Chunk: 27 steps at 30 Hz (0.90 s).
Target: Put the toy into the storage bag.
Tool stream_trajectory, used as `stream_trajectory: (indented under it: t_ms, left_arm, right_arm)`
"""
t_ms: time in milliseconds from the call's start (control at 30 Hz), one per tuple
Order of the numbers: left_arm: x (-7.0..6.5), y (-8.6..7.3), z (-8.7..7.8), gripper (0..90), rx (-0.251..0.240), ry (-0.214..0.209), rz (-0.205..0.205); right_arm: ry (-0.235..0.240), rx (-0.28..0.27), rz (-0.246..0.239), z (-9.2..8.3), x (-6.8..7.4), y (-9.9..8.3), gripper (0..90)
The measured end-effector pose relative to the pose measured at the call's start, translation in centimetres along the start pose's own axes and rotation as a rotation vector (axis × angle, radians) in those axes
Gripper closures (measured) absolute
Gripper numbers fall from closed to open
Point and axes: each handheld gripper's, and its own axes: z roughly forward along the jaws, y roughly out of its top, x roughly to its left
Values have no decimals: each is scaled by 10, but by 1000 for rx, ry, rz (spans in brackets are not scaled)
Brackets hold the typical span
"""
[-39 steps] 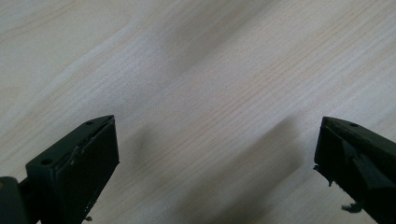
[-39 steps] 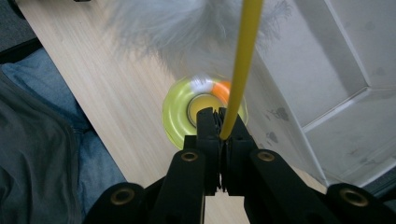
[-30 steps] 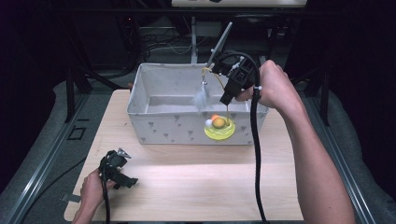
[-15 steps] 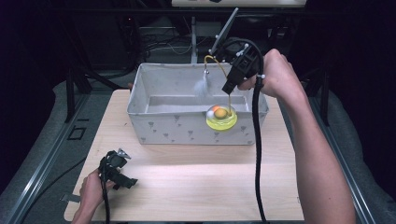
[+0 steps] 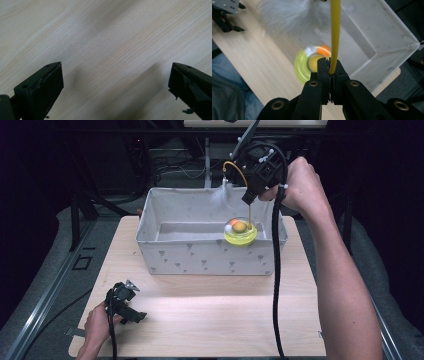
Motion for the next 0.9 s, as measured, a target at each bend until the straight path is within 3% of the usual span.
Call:
stream_trajectory:
  t_ms: [467, 767, 900]
  left_arm:
    - [-1, 2, 2, 0, 10, -2, 11]
    - [0, 3, 1, 0, 7, 1, 6]
    - [1, 3, 1, 0, 6, 2, 5]
  right_arm:
    - [-23, -46, 96, 3, -26, 8, 884]
    - [-91, -66, 140, 15, -44, 14, 884]
    - [-99, -65, 162, 20, -51, 14, 883]
